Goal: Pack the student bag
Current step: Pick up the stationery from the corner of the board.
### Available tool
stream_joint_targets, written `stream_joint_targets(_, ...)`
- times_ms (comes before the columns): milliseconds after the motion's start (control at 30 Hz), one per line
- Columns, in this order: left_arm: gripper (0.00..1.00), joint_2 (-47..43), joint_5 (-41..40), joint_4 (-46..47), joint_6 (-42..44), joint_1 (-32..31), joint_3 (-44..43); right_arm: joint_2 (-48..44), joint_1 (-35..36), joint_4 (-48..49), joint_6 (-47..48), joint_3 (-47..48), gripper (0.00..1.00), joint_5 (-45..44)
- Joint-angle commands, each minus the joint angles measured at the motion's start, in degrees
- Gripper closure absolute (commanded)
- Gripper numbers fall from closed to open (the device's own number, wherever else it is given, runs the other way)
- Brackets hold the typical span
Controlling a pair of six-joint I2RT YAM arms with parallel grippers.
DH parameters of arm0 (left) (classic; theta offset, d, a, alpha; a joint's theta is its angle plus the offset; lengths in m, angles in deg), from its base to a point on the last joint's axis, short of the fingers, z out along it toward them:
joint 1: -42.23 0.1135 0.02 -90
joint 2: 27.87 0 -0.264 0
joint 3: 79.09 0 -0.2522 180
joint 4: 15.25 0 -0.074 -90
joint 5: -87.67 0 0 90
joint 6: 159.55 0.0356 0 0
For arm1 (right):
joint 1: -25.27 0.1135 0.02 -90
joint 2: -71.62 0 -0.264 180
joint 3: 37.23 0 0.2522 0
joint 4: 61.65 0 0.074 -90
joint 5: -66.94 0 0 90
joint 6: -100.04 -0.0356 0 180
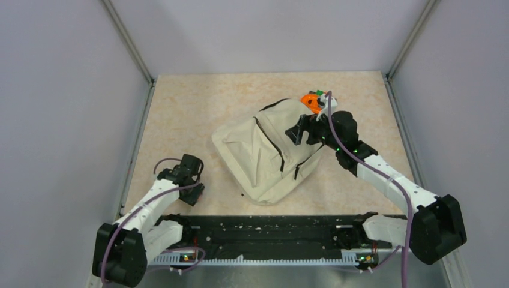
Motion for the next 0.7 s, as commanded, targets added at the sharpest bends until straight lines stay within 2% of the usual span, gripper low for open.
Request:
stream_joint_targets(0,0.67,0.9,1.6,3.8,1.0,0.3,0.2,-0.5,-0.6,2.4,-0.2,0.0,0.11,0.3)
stream_joint_targets(33,0.7,1.3,2.4,4.1,1.6,0.3,0.1,-0.4,-0.6,2.4,-0.3,0.0,0.11,0.4)
stream_joint_targets(300,0.8,6.7,6.8,10.6,6.4,0.2,-0.8,-0.2,-0.6,2.4,-0.2,0.0,0.12,0.3)
stream_joint_targets(433,1.0,9.5,7.8,12.6,10.3,-0.6,-2.5,0.1,-0.6,2.6,-0.3,0.0,0.12,0.2)
stream_joint_targets(667,1.0,7.4,8.1,15.1,14.9,-1.2,-3.3,0.5,-0.6,2.5,-0.4,0.5,0.12,0.2)
